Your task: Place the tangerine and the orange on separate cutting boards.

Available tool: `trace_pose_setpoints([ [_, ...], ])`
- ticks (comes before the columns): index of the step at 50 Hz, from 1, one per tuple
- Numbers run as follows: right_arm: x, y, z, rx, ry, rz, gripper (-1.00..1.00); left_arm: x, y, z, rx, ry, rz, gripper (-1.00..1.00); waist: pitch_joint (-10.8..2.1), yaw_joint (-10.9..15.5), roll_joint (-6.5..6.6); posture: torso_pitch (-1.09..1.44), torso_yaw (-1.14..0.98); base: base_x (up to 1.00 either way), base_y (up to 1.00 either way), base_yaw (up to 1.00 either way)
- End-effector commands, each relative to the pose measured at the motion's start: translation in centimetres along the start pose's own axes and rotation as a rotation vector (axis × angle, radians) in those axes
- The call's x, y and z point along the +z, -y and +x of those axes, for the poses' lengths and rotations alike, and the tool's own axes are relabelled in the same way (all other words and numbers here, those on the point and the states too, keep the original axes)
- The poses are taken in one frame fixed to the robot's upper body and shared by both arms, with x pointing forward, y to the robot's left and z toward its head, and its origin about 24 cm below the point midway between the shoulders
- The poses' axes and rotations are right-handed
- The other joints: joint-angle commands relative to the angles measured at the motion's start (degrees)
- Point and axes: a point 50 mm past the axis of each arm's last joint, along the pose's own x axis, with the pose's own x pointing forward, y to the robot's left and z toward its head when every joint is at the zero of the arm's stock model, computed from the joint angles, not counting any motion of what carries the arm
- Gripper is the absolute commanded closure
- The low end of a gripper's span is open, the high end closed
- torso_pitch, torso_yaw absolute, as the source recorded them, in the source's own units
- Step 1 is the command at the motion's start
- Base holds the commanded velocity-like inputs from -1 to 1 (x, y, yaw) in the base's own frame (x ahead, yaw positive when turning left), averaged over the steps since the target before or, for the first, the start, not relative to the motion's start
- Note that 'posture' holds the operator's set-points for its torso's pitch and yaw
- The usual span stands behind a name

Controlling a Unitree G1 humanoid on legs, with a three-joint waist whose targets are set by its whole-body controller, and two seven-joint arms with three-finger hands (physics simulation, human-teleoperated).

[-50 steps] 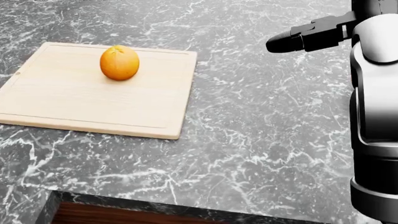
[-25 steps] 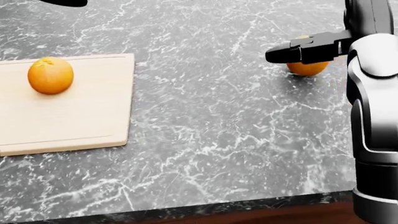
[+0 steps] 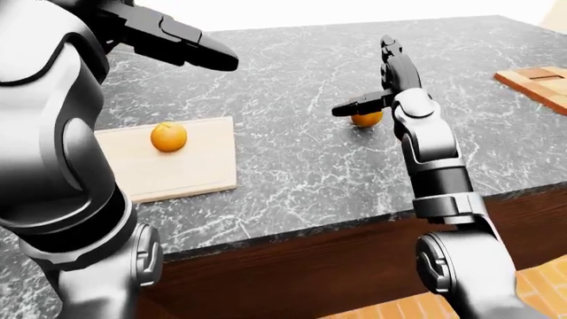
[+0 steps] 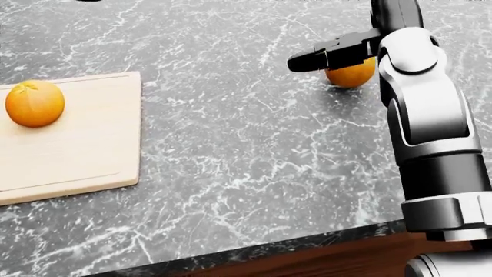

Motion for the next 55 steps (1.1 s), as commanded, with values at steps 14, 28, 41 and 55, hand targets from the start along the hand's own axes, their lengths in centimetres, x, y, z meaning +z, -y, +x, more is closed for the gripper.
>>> trace_pose_setpoints([
  [14, 0.9, 1.2, 0.1, -0.06, 0.044, -0.044, -1.0, 1.1, -0.5, -0.3, 0.031, 0.063, 0.013, -1.0, -1.81, 0.14, -0.11, 0.0, 0.0, 0.0, 0.0, 0.0],
  [28, -0.6, 1.2, 0.0, -0.063, 0.004, -0.073, -1.0, 1.1, -0.5, -0.3, 0.03, 0.062, 0.014, -1.0, -1.86, 0.09, -0.17, 0.0, 0.0, 0.0, 0.0, 0.0],
  [41, -1.6, 0.6, 0.7, -0.044, -0.025, -0.07, -1.0, 1.2, -0.5, -0.3, 0.024, 0.061, 0.013, -1.0, -1.94, 0.01, -0.06, 0.0, 0.0, 0.0, 0.0, 0.0],
  [55, -2.9, 0.5, 1.2, -0.044, -0.061, -0.051, -1.0, 1.0, -0.6, -0.6, 0.03, 0.058, 0.01, -1.0, -2.04, -0.01, -0.06, 0.0, 0.0, 0.0, 0.0, 0.0],
])
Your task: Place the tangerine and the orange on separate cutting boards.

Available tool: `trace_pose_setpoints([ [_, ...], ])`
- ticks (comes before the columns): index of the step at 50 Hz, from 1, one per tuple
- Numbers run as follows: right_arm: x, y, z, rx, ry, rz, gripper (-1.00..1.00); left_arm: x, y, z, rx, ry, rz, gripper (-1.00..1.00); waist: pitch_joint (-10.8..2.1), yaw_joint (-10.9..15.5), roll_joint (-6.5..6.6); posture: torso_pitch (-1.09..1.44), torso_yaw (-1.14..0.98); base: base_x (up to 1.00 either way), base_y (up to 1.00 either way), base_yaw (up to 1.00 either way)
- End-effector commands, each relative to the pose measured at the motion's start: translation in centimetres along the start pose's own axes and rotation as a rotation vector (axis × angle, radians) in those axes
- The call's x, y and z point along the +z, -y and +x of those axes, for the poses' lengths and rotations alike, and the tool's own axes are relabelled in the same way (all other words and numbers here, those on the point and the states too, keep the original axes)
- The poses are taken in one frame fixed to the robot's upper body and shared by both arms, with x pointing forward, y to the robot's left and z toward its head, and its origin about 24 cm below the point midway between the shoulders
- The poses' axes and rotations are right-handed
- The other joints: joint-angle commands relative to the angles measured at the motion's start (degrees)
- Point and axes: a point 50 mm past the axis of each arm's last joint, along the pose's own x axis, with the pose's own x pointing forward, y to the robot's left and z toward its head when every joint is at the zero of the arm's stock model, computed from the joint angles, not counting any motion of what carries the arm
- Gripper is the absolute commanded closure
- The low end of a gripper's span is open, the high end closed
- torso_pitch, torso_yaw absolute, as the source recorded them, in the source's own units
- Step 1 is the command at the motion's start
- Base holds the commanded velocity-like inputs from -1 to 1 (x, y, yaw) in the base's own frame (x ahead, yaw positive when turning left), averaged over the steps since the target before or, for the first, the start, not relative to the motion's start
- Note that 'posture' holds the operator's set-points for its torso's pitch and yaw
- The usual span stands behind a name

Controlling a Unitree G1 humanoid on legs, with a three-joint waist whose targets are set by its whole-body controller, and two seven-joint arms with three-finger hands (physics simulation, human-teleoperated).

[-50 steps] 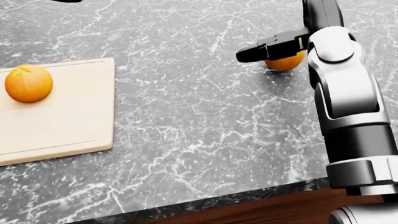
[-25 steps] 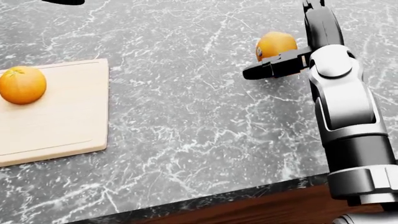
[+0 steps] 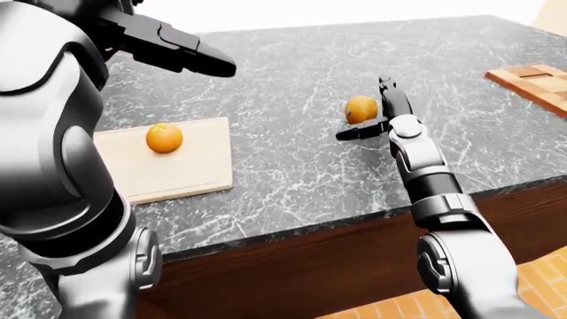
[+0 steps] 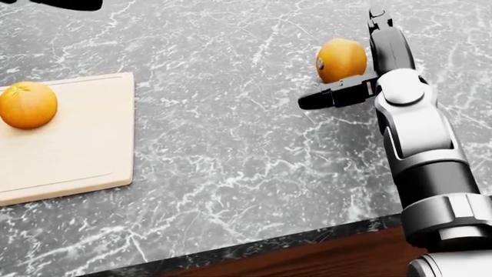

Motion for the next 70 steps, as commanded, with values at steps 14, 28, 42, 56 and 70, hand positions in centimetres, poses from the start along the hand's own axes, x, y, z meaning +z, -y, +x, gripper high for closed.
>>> trace_pose_setpoints([
  [14, 2.64, 0.95, -0.06, -0.028, 0.108, 0.006, -0.64, 1.33, -0.5, -0.46, 0.036, 0.069, 0.013, -1.0, -1.81, 0.03, -0.01, 0.0, 0.0, 0.0, 0.0, 0.0],
  [28, 2.3, 0.54, -0.01, -0.01, 0.106, -0.004, -0.3, 1.38, -0.62, -0.38, 0.037, 0.07, 0.015, -1.0, -1.85, 0.0, 0.02, 0.0, 0.0, 0.0, 0.0, 0.0],
  [42, 2.21, 0.5, -0.08, -0.001, 0.11, -0.014, -0.1, 1.5, -0.77, -0.44, 0.039, 0.072, 0.016, -1.0, -1.91, -0.11, -0.05, 0.0, 0.0, 0.0, 0.0, 0.0],
  [56, 2.25, 0.4, -0.26, 0.005, 0.117, -0.014, 0.32, 1.45, -0.83, -0.72, 0.043, 0.073, 0.016, -1.0, -1.97, -0.17, -0.15, 0.0, 0.0, 0.0, 0.0, 0.0],
  [70, 3.04, 0.56, -0.41, 0.005, 0.135, -0.013, 0.57, 1.55, -0.89, -0.75, 0.045, 0.074, 0.018, -1.0, -1.78, -0.15, -0.26, 0.0, 0.0, 0.0, 0.0, 0.0],
])
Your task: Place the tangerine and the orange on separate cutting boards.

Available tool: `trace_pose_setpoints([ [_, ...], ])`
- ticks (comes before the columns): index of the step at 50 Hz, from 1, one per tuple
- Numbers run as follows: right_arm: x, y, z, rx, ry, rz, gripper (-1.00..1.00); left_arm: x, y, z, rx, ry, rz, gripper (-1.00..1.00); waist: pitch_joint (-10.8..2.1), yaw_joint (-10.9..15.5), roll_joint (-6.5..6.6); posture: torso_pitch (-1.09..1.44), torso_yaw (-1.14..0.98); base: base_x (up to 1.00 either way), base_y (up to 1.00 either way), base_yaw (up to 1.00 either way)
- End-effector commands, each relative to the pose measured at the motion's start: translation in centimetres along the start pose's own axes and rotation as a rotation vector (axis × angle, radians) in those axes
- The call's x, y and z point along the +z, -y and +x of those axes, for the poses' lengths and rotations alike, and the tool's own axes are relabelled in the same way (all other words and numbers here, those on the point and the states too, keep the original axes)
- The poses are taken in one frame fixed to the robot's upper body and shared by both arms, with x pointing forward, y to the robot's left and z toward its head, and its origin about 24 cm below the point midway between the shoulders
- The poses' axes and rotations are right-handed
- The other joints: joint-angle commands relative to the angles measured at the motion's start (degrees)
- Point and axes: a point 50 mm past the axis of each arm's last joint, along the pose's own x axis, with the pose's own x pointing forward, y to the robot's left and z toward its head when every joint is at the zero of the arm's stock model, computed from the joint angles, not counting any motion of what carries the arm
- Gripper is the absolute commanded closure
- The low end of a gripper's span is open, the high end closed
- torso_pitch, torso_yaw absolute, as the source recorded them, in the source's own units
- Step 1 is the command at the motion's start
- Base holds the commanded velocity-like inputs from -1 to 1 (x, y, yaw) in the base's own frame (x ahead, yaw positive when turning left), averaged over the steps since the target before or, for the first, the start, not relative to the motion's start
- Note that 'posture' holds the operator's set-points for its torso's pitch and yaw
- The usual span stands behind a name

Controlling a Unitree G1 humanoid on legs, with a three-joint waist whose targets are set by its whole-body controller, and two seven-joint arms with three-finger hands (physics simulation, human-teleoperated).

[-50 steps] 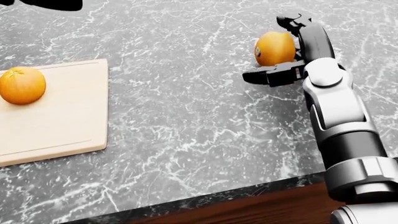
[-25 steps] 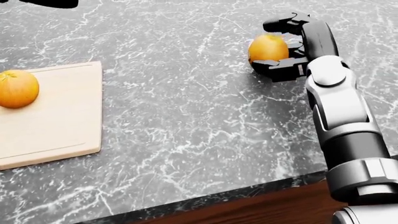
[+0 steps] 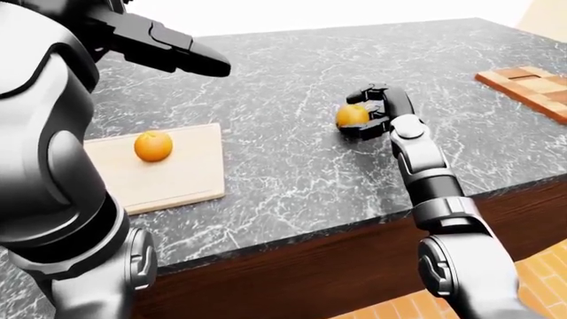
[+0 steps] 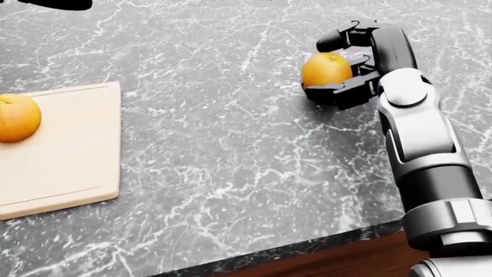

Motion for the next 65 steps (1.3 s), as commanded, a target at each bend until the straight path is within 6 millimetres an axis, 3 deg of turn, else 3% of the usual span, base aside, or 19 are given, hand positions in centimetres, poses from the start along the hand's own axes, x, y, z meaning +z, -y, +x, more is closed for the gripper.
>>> trace_pose_setpoints([
  [1, 3.0, 0.5, -0.1, -0.003, 0.109, 0.014, 0.58, 1.3, -0.5, -0.2, 0.029, 0.066, 0.014, -1.0, -1.76, 0.17, -0.02, 0.0, 0.0, 0.0, 0.0, 0.0],
  [12, 4.6, 1.0, -0.7, -0.007, 0.143, 0.015, 0.76, 1.4, -0.4, 0.0, 0.023, 0.064, 0.013, -1.0, -1.41, 0.39, -0.03, 0.0, 0.0, 0.0, 0.0, 0.0],
  [17, 5.3, 1.2, -1.0, -0.01, 0.159, 0.009, 1.0, 1.4, -0.4, 0.0, 0.022, 0.065, 0.013, -1.0, -1.38, 0.41, -0.04, 0.0, 0.0, 0.0, 0.0, 0.0],
  [38, 7.2, 1.2, -1.9, -0.012, 0.221, 0.031, 1.0, 1.1, -0.4, -0.2, 0.03, 0.061, 0.013, -1.0, -1.45, 0.36, 0.38, 0.0, 0.0, 0.0, 0.0, 0.0],
  [61, 12.2, 1.1, -4.7, 0.031, 0.365, 0.117, 1.0, 0.8, -0.4, -0.1, 0.03, 0.056, 0.01, -1.0, -1.43, 0.38, 0.47, 0.0, 0.0, 0.0, 0.0, 0.0],
  [62, 12.4, 1.1, -4.8, 0.034, 0.375, 0.108, 1.0, 0.8, -0.4, -0.1, 0.029, 0.055, 0.01, -1.0, -2.6, 0.53, 0.93, 0.0, 0.0, 0.0, -0.72, 0.0],
  [63, 12.4, 1.1, -4.9, 0.036, 0.378, 0.103, 1.0, 0.8, -0.4, -0.1, 0.029, 0.054, 0.01, -1.0, -1.97, 0.41, 3.16, 0.0, 0.0, 0.0, -0.72, 0.0],
  [64, 12.4, 1.1, -4.9, 0.036, 0.378, 0.103, 1.0, 0.8, -0.4, -0.1, 0.029, 0.054, 0.01, -1.0, -2.16, 0.1, 4.32, 0.0, 0.0, 0.0, -0.72, 0.0],
  [65, 12.8, 1.1, -5.0, 0.036, 0.382, 0.111, 1.0, 0.8, -0.3, -0.1, 0.029, 0.055, 0.011, -1.0, -2.59, 0.38, 4.31, 0.0, 0.0, 0.0, -0.7, 0.0],
])
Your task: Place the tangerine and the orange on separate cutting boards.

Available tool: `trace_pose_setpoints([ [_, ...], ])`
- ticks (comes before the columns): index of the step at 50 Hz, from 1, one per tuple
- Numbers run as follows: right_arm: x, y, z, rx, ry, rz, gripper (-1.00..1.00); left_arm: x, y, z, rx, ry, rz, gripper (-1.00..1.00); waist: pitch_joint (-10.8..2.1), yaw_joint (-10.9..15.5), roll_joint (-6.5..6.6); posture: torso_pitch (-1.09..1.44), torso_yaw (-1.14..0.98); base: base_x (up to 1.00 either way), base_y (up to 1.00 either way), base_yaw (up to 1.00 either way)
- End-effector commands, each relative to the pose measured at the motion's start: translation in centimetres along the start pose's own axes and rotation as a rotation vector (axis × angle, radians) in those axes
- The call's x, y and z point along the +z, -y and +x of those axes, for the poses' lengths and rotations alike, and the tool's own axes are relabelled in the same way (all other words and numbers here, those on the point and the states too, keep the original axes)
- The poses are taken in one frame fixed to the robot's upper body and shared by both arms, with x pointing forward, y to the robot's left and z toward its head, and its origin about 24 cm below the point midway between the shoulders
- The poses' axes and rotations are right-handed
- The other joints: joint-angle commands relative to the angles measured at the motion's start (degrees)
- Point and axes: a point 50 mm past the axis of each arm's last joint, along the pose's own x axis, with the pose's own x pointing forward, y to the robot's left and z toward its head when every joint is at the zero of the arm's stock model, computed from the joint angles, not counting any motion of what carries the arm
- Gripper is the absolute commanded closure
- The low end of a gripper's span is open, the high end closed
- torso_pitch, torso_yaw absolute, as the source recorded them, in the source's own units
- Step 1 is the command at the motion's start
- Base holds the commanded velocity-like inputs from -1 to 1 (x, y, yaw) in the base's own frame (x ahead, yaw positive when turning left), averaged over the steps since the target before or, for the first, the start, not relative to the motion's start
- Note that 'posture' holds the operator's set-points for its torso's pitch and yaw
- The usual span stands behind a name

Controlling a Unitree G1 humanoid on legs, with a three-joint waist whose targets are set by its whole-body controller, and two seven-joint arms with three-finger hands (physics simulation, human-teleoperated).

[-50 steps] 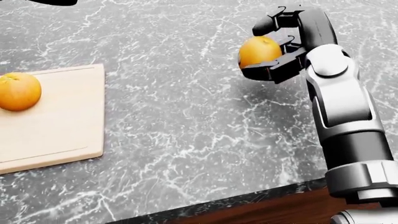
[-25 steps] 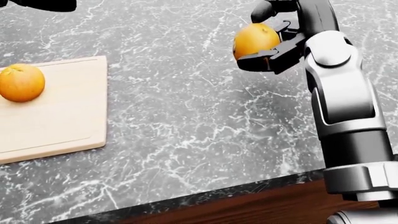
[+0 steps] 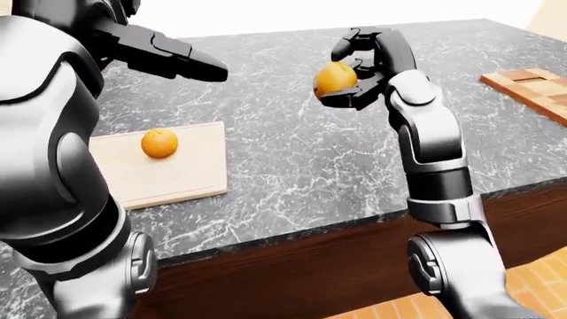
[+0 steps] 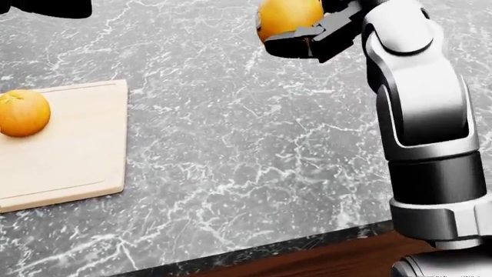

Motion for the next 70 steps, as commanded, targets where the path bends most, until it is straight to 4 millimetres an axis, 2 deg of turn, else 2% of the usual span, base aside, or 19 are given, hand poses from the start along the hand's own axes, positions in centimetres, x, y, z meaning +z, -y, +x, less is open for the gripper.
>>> trace_pose_setpoints([
  [1, 3.23, 1.55, -0.42, -0.058, 0.124, 0.005, 1.0, 1.98, -0.15, -0.36, 0.015, 0.101, 0.02, -1.0, -2.46, -0.54, 0.91, 0.0, 0.0, 0.0, -0.7, 0.0],
  [8, 3.34, 1.41, -0.49, -0.052, 0.128, 0.007, 1.0, 1.92, -0.13, -0.35, 0.015, 0.101, 0.02, -1.0, -1.13, 0.05, -1.73, 0.0, 0.0, 0.0, -0.69, 0.0],
  [10, 3.27, 1.46, -0.46, -0.055, 0.127, 0.003, 1.0, 1.88, -0.14, -0.38, 0.015, 0.1, 0.021, -1.0, -1.31, 0.29, -4.07, 0.0, 0.0, 0.0, -0.7, 0.0],
  [12, 3.45, 1.42, -0.5, -0.052, 0.13, 0.004, 1.0, 1.99, -0.22, -0.41, 0.017, 0.102, 0.022, -1.0, -2.87, 0.35, -9.93, 0.0, 0.0, 0.0, -0.7, 0.0],
  [13, 3.46, 1.44, -0.5, -0.053, 0.13, 0.002, 1.0, 2.03, -0.23, -0.45, 0.017, 0.103, 0.021, -1.0, -1.31, 0.03, -5.99, 0.0, 0.0, 0.0, -0.7, 0.0],
  [23, 3.34, 1.39, -0.6, -0.053, 0.129, 0.001, 1.0, 1.99, -0.37, -0.64, 0.02, 0.101, 0.022, -1.0, -0.47, 0.21, -0.98, 0.0, 0.0, 0.0, -0.69, 0.0],
  [25, 3.36, 1.39, -0.65, -0.051, 0.131, 0.001, 1.0, 2.0, -0.34, -0.67, 0.019, 0.102, 0.022, -1.0, -1.55, 0.07, 1.79, 0.0, 0.0, 0.0, -0.7, 0.0],
  [26, 3.36, 1.36, -0.67, -0.049, 0.132, 0.001, 1.0, 1.99, -0.35, -0.68, 0.02, 0.102, 0.022, -1.0, -0.96, 0.63, 0.19, 0.0, 0.0, 0.0, -0.7, 0.0],
  [32, 3.25, 1.32, -0.66, -0.047, 0.131, 0.0, 1.0, 1.94, -0.35, -0.66, 0.02, 0.101, 0.022, -1.0, -1.68, -0.11, 0.25, 0.0, 0.0, 0.0, -0.7, 0.0],
  [34, 3.25, 1.34, -0.67, -0.046, 0.131, 0.002, 1.0, 1.9, -0.29, -0.64, 0.02, 0.1, 0.022, -1.0, -0.98, 0.07, -1.61, 0.0, 0.0, 0.0, -0.7, 0.0],
  [37, 3.27, 1.37, -0.7, -0.046, 0.13, 0.002, 1.0, 1.95, -0.31, -0.64, 0.021, 0.1, 0.023, -1.0, -3.13, 0.42, -7.77, 0.0, 0.0, 0.01, -0.69, 0.0],
  [38, 3.29, 1.41, -0.68, -0.048, 0.131, 0.001, 1.0, 1.99, -0.3, -0.63, 0.02, 0.101, 0.023, -1.0, -1.36, -0.29, -5.96, 0.0, 0.0, 0.04, -0.69, 0.0],
  [44, 3.39, 1.45, -0.62, -0.046, 0.132, -0.001, 1.0, 1.97, -0.21, -0.51, 0.015, 0.101, 0.023, -1.0, 0.36, 0.55, -2.36, 0.0, 0.0, 0.16, -0.69, 0.0],
  [49, 3.37, 1.43, -0.61, -0.046, 0.133, -0.003, 1.0, 2.06, -0.23, -0.52, 0.016, 0.102, 0.024, -1.0, -0.87, 0.75, 2.01, 0.0, 0.0, 0.18, -0.69, 0.0],
  [50, 3.28, 1.26, -0.61, -0.043, 0.133, -0.005, 1.0, 1.91, -0.28, -0.61, 0.018, 0.1, 0.023, -1.0, -0.31, 1.11, 0.59, 0.0, 0.0, 0.18, -0.69, 0.0],
  [56, 3.26, 1.18, -0.62, -0.042, 0.133, -0.008, 1.0, 1.87, -0.34, -0.68, 0.02, 0.1, 0.023, -1.0, -1.42, 0.23, 0.14, 0.0, 0.0, 0.17, -0.69, 0.0],
  [58, 3.17, 1.23, -0.61, -0.043, 0.132, -0.008, 1.0, 1.76, -0.37, -0.71, 0.021, 0.098, 0.024, -1.0, -0.92, 0.47, -1.79, 0.0, 0.0, 0.17, -0.7, 0.0],
  [60, 3.2, 1.15, -0.64, -0.042, 0.133, -0.009, 1.0, 1.82, -0.41, -0.75, 0.022, 0.099, 0.023, -1.0, -2.35, 0.37, -6.94, 0.0, 0.0, 0.18, -0.7, 0.0],
  [70, 3.23, 1.15, -0.66, -0.041, 0.134, -0.009, 1.0, 1.72, -0.39, -0.78, 0.022, 0.098, 0.023, -1.0, 0.15, -0.32, -1.93, 0.0, 0.0, 0.17, -0.69, 0.0],
])
